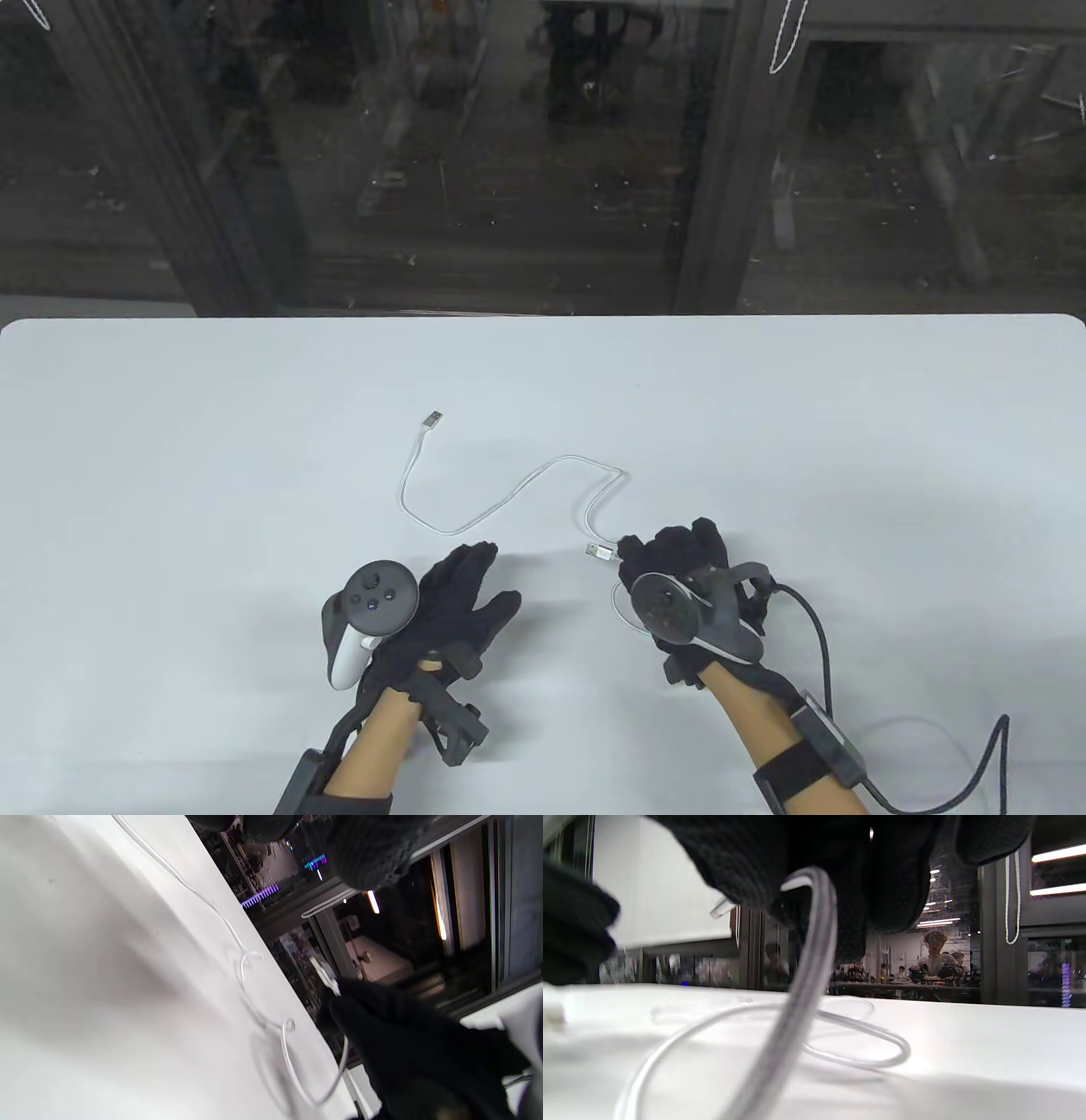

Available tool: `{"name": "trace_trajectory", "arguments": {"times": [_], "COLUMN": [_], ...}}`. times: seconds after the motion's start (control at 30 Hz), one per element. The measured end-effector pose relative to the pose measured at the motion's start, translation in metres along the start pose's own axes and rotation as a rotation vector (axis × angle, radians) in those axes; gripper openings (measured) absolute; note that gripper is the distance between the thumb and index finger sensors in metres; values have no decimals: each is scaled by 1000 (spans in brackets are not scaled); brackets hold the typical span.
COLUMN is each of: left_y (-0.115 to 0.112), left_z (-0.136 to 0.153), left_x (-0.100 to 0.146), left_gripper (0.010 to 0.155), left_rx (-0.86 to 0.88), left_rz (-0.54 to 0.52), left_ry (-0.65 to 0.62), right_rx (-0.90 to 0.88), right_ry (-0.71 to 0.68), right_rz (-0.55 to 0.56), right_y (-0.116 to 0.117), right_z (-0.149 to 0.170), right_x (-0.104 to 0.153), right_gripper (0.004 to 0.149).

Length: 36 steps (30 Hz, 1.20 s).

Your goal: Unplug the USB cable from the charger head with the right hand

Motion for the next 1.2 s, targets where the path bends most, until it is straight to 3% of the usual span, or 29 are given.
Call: {"name": "trace_trajectory", "arguments": {"times": [0.2, 0.33, 0.4, 0.57, 0.73, 0.87, 1.0, 1.2], "left_y": [-10, -13, -13, -18, -18, -16, -13, -5], "left_z": [-4, -6, -6, -11, -12, -15, -13, -10], "left_x": [-2, -4, -3, -5, -3, 1, 5, 8], "left_gripper": [78, 77, 77, 76, 77, 77, 76, 72], "left_rx": [-162, -177, -176, -192, -205, -220, -207, -197], "left_rz": [60, 88, 90, 111, 103, 87, 110, 79], "left_ry": [-7, -11, -15, -32, -40, -50, -54, -53], "right_rx": [104, 105, 24, -220, -356, -474, -656, -889], "right_ry": [32, 150, 222, 273, 195, 91, 41, 58], "right_rz": [-136, -278, -359, -349, -217, -139, -184, -415], "right_y": [38, 64, 70, 49, -3, -32, -34, 8], "right_z": [-3, 10, 17, 26, 13, -5, -16, -12], "right_x": [-29, -34, -31, -27, -20, -1, 25, 56], "right_gripper": [39, 43, 47, 51, 53, 59, 67, 79]}}
Point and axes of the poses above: the tracker on the back of each hand, its own z axis roughly to the little-finger side, its own x axis roughly from the fingertips to the wrist, y = z × x, the point moved 4 cm from there along -x, roughly from the wrist to the fingertips, and after that the axes turned 15 degrees about -x, right-handed, at the moved point
